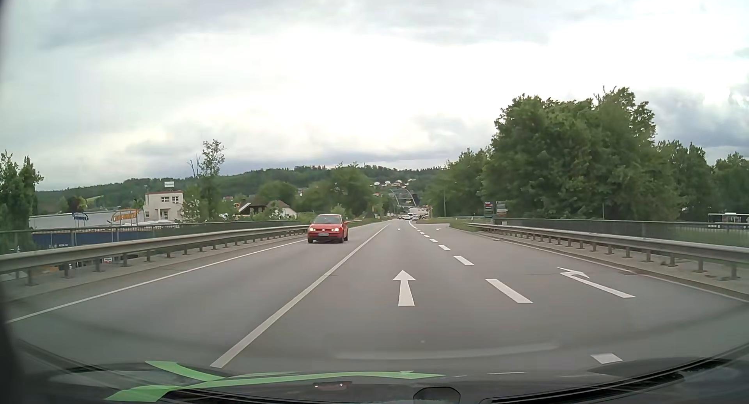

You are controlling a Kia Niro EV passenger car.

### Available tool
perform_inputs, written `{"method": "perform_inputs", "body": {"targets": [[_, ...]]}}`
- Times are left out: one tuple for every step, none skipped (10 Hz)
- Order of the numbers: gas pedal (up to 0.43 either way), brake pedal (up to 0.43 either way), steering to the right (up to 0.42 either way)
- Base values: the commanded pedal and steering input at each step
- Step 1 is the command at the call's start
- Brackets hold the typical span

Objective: Follow the waypoints while adhering to traffic rules and regulations

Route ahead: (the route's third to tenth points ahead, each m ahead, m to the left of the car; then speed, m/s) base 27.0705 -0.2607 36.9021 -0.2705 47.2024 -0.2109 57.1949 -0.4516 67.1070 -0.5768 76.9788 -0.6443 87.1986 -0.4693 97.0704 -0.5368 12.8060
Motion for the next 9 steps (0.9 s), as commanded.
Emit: {"method": "perform_inputs", "body": {"targets": [[0.000, 0.085, 0.000], [0.000, 0.085, 0.000], [0.000, 0.085, 0.000], [0.000, 0.085, 0.000], [0.000, 0.085, 0.000], [0.000, 0.085, 0.000], [0.000, 0.085, 0.000], [0.000, 0.085, 0.000], [0.000, 0.091, 0.000]]}}
